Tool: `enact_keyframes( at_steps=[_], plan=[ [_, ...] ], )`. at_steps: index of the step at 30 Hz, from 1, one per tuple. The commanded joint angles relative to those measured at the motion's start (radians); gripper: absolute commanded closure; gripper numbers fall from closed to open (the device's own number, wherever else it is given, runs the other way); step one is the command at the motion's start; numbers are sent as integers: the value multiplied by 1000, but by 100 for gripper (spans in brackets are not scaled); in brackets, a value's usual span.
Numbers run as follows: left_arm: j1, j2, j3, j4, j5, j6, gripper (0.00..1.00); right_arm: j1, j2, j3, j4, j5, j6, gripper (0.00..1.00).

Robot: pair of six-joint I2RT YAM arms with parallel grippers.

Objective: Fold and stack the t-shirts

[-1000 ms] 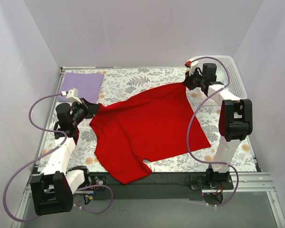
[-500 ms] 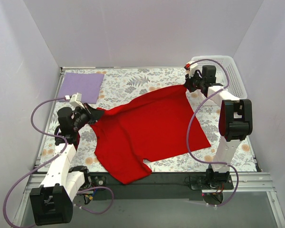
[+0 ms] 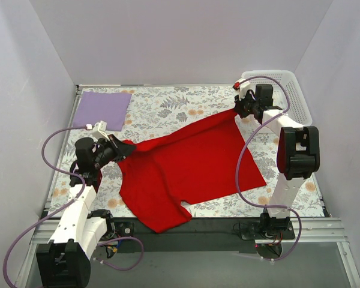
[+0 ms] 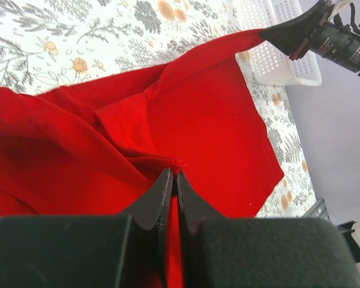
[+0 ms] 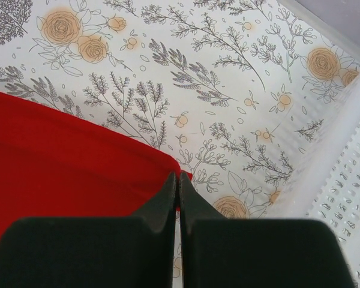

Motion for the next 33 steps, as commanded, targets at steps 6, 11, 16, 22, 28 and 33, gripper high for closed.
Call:
enact_keyframes(
  at_steps=[6,11,16,22,28,33],
  plan=[
    [-21,-49,12,-98,22,-22,100,-3,-58,-17,13,28,-17,97],
    [-23,-67,21,-127,8,-21,100,-3,-75,-40,11,34,-27,95],
    [-24,-76,24,-145,7,-24,100,-3,-100,-62,10,46,-39,90],
    [-26,-89,29,-171,15,-25,100,-3,-144,-108,2,63,-63,80],
    [-29,-108,24,-205,28,-25,100,-3,-216,-168,-6,68,-85,68],
    [-29,-115,25,-227,56,-27,100,-1,-285,-235,-13,57,-96,66]
  ],
)
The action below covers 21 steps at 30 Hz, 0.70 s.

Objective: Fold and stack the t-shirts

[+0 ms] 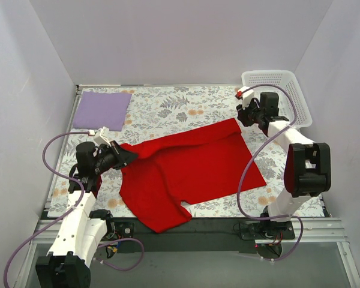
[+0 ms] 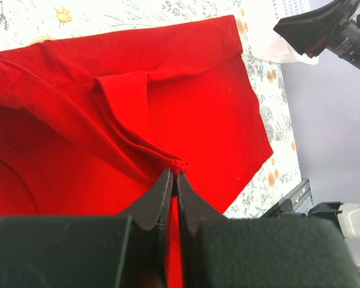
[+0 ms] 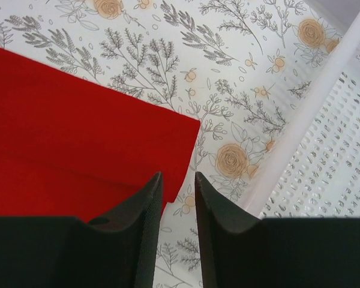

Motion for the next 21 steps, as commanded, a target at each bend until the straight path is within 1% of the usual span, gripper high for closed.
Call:
enact_keyframes(
  at_steps=[1,6,7,9,21],
  plan=[
    [-4,-16,25,-31,41,-5,100,-3,-88,-39,1,-10,-24,65],
    [-4,-10,30,-67,49,-9,100,-3,-161,-84,-14,-57,-20,64],
    [-2,-9,32,-71,51,-9,100,-3,-184,-96,-46,-77,-14,64],
    [-36,1,33,-83,51,-9,100,-3,-207,-113,-56,-94,-6,64],
    [-48,70,51,-148,0,-18,100,-3,-349,-219,-105,-200,37,62]
  ],
)
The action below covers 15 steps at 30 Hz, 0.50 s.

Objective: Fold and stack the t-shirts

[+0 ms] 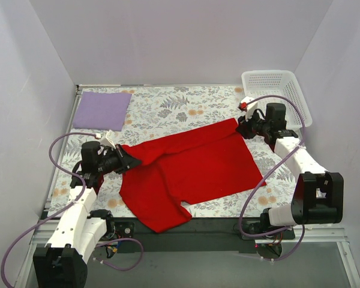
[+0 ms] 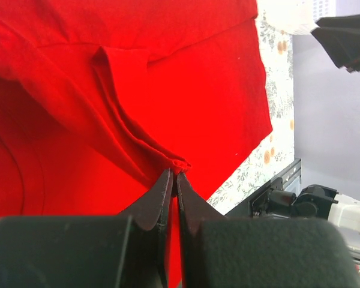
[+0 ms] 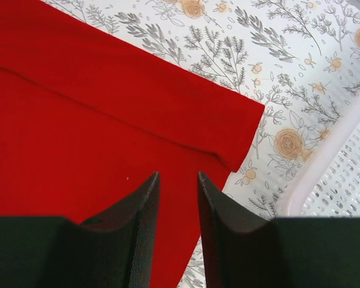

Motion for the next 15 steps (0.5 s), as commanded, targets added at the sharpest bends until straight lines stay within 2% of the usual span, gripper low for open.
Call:
enact_keyframes(
  at_steps=[1,7,10,11,15],
  plan=[
    [-7,16,45,-45,-18,-7,100,-4,-51,-20,-13,-59,24,62],
    [-8,89,88,-172,-7,0,98,-9,-93,-58,-13,-86,33,61],
    [-16,151,91,-217,49,5,88,-20,-107,-75,-13,-101,33,61],
    [-18,163,94,-228,54,6,77,-23,-113,-81,-13,-102,33,61],
    [-18,156,147,-239,85,31,70,-56,-143,-106,-12,-130,33,60]
  ],
)
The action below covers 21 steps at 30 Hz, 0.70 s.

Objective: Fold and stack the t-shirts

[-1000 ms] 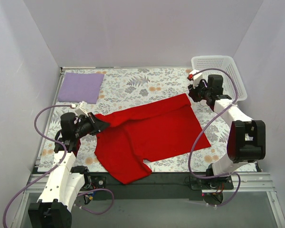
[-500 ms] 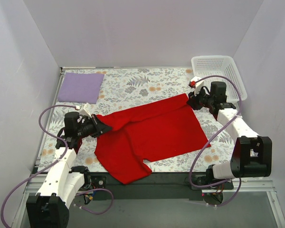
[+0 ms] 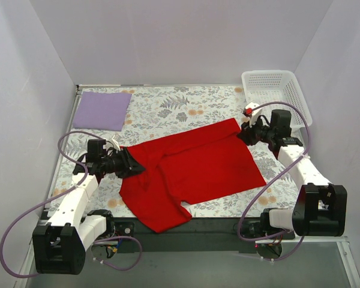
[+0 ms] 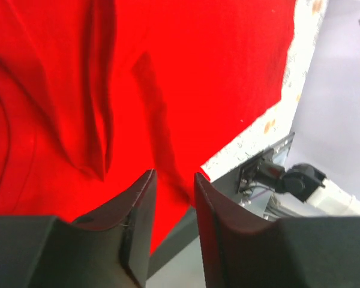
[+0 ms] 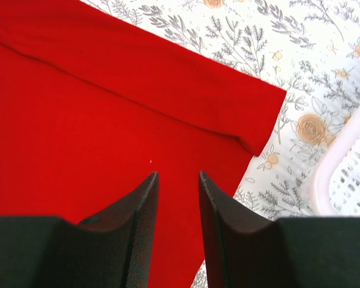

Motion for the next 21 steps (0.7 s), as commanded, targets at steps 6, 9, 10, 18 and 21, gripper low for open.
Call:
enact_keyframes(
  at_steps=[6,9,10,18,21],
  plan=[
    [-5,69,200,-10,-1,68,57,-71,-54,-50,8,-103,14,60],
    [-6,172,265,4,-61,94,54,-85,-54,-55,6,-132,17,59],
    [-12,239,278,6,-81,103,52,-93,-54,-56,6,-141,18,60],
    [-136,501,386,32,-297,119,55,-136,-42,-63,3,-184,26,59],
    [-166,550,410,38,-341,122,56,-143,-38,-63,3,-193,29,59]
  ],
)
